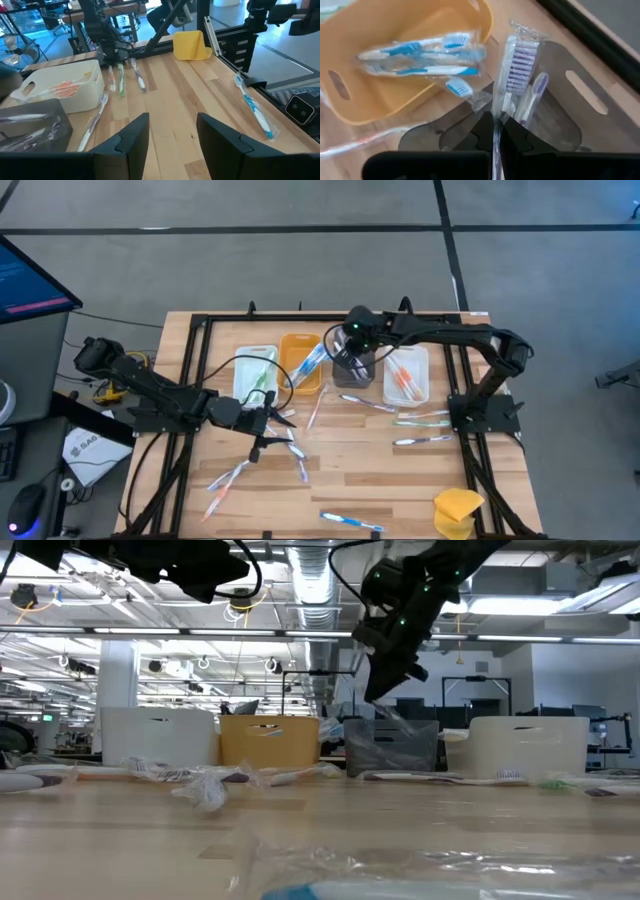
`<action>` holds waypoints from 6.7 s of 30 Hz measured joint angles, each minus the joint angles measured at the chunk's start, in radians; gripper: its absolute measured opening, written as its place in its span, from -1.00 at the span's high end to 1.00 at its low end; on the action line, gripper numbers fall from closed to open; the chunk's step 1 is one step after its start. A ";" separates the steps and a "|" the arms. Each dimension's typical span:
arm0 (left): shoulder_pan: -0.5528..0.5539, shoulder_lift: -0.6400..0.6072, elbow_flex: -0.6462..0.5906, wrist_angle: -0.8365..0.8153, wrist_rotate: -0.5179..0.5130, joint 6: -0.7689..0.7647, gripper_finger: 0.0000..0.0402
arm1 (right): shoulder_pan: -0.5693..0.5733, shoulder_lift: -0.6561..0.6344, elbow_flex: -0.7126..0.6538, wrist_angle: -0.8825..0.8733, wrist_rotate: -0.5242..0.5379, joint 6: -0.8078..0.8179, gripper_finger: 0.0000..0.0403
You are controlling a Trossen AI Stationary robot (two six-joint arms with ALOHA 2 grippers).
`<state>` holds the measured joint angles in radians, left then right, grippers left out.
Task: Pick & Place Toothbrushes
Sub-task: Put the purple toothbrush into the black transparent bin
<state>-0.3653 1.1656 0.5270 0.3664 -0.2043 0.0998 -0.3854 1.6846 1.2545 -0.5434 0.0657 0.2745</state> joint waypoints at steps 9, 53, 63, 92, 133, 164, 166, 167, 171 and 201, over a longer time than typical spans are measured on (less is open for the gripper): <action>0.000 0.000 0.000 0.000 0.000 0.000 0.21 | -0.011 0.072 0.000 -0.003 -0.018 0.014 0.99; 0.000 0.000 0.000 -0.007 0.001 -0.010 0.21 | 0.361 -0.269 0.111 -0.536 -0.042 -0.021 0.54; 0.000 0.000 0.000 -0.007 0.000 -0.010 0.21 | 0.621 -0.237 0.110 -0.586 -0.043 0.024 0.54; 0.000 0.000 -0.024 0.017 0.000 -0.007 0.21 | 0.882 -0.206 -0.231 -0.553 -0.007 0.250 0.54; 0.000 0.000 -0.024 0.019 0.000 -0.007 0.21 | 0.882 -0.206 -0.497 -0.229 0.014 0.242 0.54; 0.000 0.000 -0.024 0.025 0.000 -0.006 0.21 | 0.845 -0.090 -0.497 -0.190 -0.029 0.226 0.92; 0.000 0.000 -0.024 0.025 0.000 -0.006 0.21 | 0.846 -0.089 -0.497 -0.189 -0.027 0.239 0.87; 0.000 0.000 -0.024 0.024 0.000 -0.007 0.21 | 0.846 -0.089 -0.497 -0.189 -0.028 0.248 0.85; 0.000 0.000 -0.024 0.024 0.000 -0.006 0.21 | 0.846 -0.089 -0.497 -0.189 -0.029 0.251 0.93; 0.000 0.000 -0.024 0.041 0.000 0.028 0.21 | 0.856 -0.085 -0.404 -0.226 -0.036 0.265 0.96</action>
<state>-0.3650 1.1660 0.5026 0.4069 -0.2043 0.1279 0.4709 1.5993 0.8509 -0.7696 0.0296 0.5396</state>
